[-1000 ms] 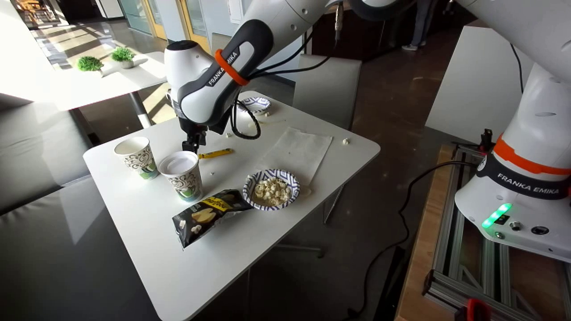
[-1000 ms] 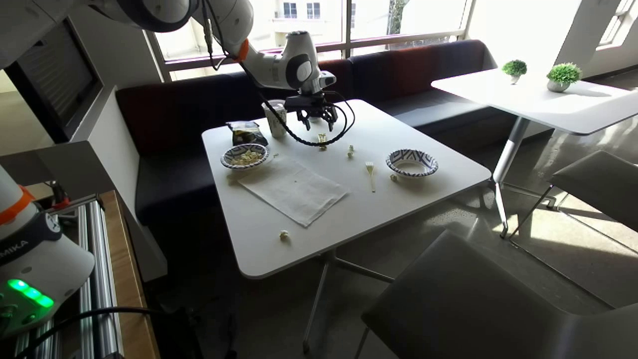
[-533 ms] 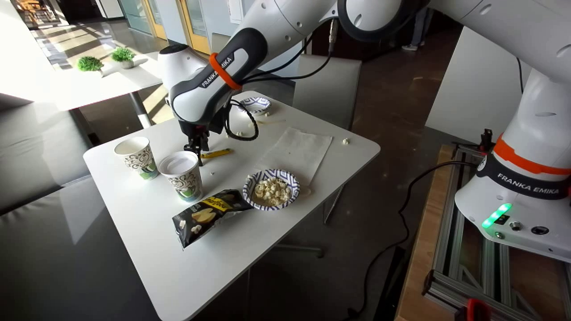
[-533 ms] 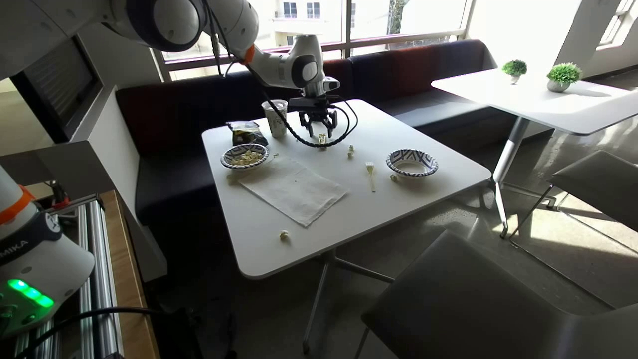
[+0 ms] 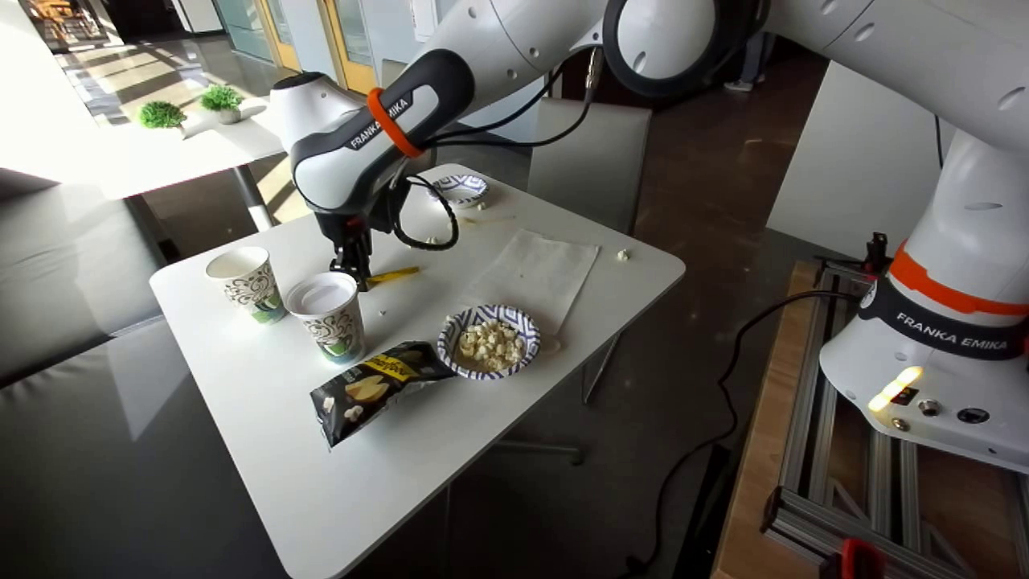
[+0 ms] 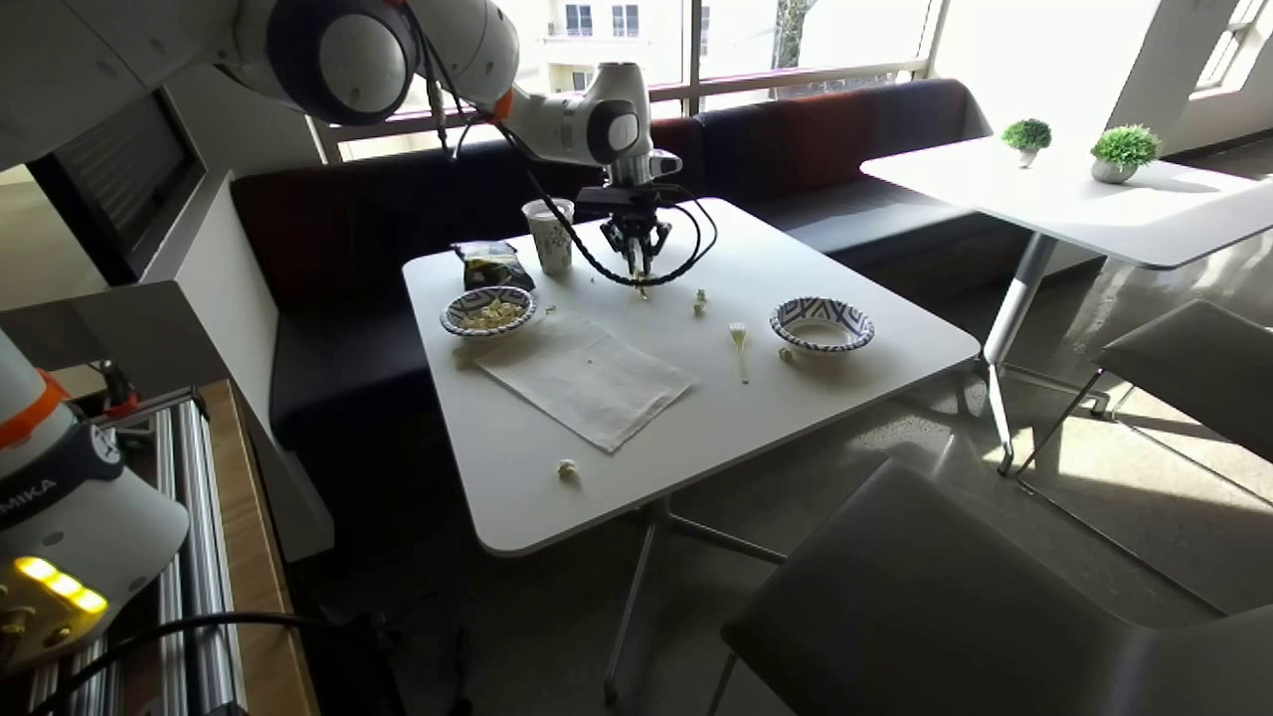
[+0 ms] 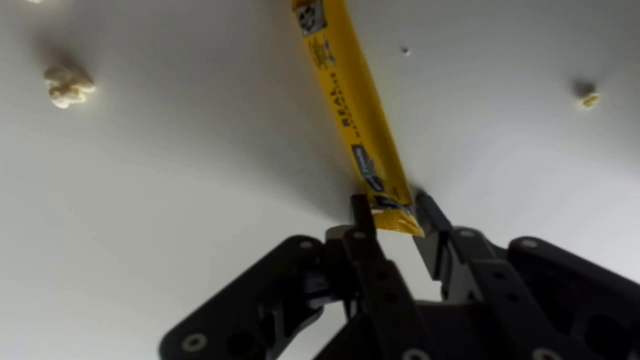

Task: Put the yellow packet on top of the coffee cup at the front of the table.

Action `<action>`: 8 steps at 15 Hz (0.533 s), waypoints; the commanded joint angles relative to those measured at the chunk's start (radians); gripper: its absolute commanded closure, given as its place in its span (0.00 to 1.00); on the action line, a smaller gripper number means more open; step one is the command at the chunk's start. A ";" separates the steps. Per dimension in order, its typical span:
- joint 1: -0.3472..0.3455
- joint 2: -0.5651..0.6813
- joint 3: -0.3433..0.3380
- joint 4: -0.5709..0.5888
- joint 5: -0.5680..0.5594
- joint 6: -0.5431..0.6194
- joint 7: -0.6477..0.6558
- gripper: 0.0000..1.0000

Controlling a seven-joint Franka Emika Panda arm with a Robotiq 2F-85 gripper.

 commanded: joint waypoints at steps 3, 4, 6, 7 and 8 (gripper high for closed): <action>0.006 0.068 -0.006 0.113 0.015 -0.087 -0.020 0.81; 0.007 0.071 -0.008 0.122 0.014 -0.094 -0.018 0.87; 0.010 0.074 -0.010 0.134 0.012 -0.105 -0.017 0.96; 0.012 0.071 -0.012 0.137 0.010 -0.110 -0.014 1.00; 0.008 0.062 -0.005 0.128 -0.003 -0.106 -0.006 1.00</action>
